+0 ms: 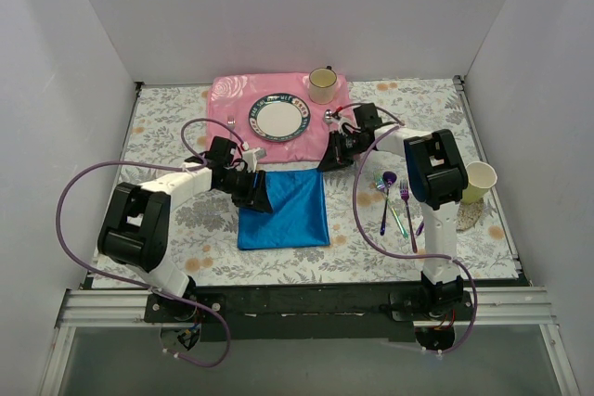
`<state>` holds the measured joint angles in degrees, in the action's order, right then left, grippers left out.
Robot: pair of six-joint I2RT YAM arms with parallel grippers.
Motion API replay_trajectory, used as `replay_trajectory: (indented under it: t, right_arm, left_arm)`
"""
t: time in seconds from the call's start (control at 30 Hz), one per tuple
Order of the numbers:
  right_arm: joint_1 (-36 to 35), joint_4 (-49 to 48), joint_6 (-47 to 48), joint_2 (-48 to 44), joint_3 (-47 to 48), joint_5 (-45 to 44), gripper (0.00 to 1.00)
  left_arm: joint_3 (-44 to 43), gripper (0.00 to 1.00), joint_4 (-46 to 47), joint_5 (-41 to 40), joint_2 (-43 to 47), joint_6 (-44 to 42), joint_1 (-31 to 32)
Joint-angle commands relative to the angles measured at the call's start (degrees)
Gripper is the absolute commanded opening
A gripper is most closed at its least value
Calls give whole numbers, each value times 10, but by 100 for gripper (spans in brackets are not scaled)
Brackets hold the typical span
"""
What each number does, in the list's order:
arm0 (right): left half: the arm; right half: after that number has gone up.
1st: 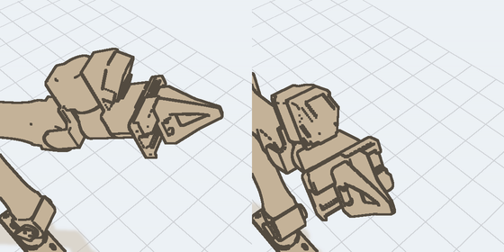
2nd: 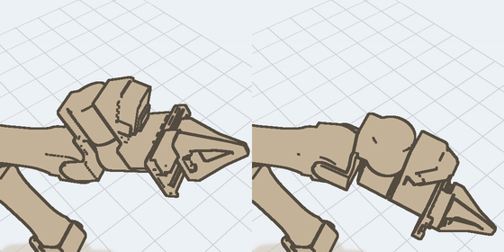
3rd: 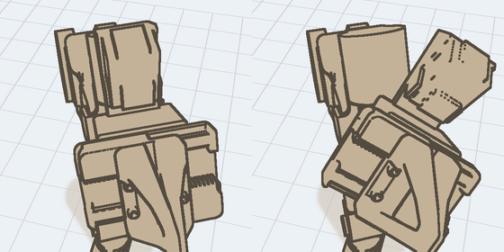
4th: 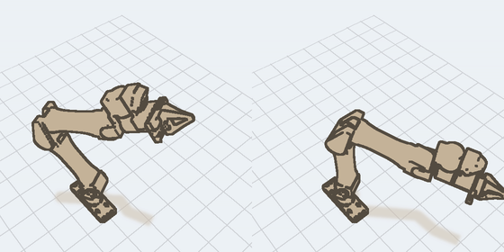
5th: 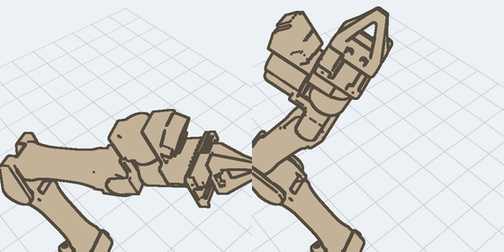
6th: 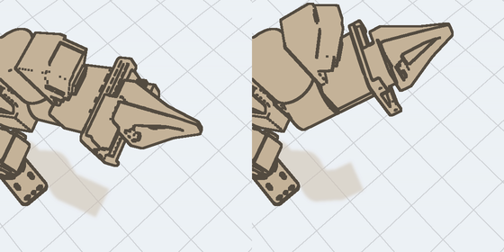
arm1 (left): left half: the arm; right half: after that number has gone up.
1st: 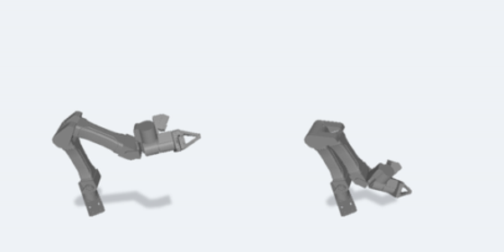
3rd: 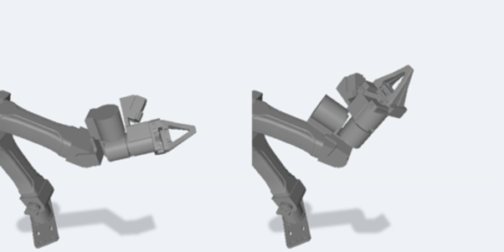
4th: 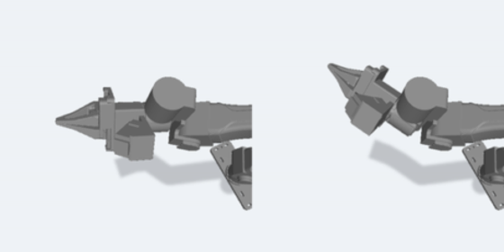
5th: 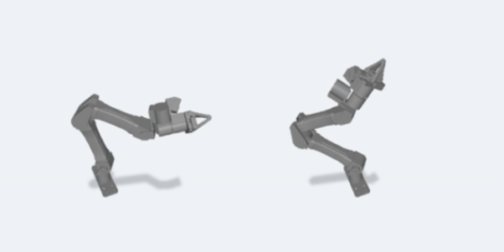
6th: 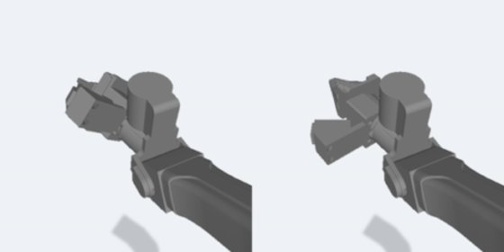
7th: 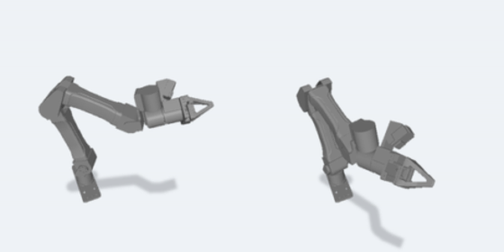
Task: Fold the napkin into a case and place the utensils inside
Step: Fold the lower triangle-folded napkin at the center of the board.
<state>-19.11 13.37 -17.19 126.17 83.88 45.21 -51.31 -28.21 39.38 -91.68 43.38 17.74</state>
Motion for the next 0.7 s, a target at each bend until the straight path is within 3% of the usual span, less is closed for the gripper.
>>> replay_trajectory:
  t: [0.0, 0.1, 0.37, 0.5, 0.67]
  right_arm:
    - [-2, -40, 18, -23, -16, 17, 12]
    - [-5, -47, 37, -32, -18, 24, 1]
    - [-16, -69, 79, -65, -37, 26, 1]
    - [-17, -53, 91, -60, -31, 30, 1]
    - [-16, -54, 91, -53, -34, 30, 1]
  left_arm:
    - [-23, 38, -16, -16, -14, -11, -1]
    - [-25, 38, -16, -19, -23, -7, -1]
    - [-29, 35, -19, -24, -25, -9, -2]
    - [15, 40, 99, 48, 81, -17, 6]
    - [-12, 41, 186, -13, 89, -111, 77]
